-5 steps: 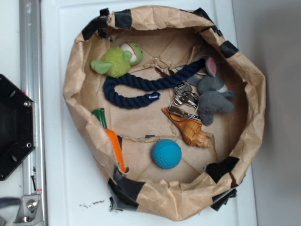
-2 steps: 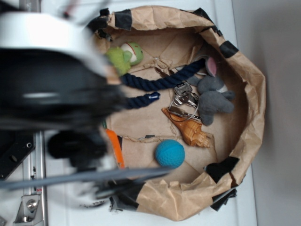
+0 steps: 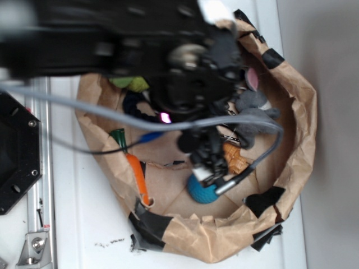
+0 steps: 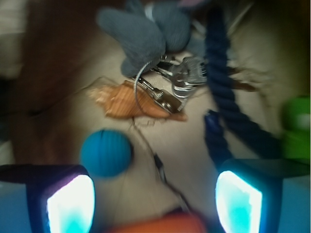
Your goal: Grab the blue ball.
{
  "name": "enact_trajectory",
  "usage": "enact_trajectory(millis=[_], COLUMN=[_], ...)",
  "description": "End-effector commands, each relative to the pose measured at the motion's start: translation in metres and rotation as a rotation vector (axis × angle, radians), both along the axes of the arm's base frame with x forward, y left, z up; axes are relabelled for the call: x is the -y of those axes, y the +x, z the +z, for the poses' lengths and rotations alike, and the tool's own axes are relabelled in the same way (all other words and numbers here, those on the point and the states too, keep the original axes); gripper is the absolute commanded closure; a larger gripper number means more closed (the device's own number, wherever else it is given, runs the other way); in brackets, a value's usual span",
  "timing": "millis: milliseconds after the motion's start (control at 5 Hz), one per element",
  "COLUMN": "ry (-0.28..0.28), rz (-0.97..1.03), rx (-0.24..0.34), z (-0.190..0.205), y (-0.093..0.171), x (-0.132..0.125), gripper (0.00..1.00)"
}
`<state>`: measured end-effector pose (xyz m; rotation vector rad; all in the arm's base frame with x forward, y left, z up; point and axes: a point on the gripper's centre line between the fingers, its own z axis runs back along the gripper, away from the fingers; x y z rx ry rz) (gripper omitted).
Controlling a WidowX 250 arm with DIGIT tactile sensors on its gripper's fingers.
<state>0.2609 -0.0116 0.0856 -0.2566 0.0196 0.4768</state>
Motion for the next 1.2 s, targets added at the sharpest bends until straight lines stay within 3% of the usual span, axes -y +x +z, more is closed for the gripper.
enact_trajectory(millis=[0,200,600,800,1000], ry=[-0.19,-0.203,-0.189,-0.16,-0.143], rz=[-0.122,-0.176,-0.239,-0.241,-0.179], rx=[0.067,0.024,-0.041,-0.004,0.109], z=[-0.054,-0.064,-0.068,-0.04,0.0], y=[0.019,0.019,0.013,0.005,0.0], x=[0.049,0.076,0.091,0.076,0.04], gripper=[0.0,0.0,0.0,0.0,0.0])
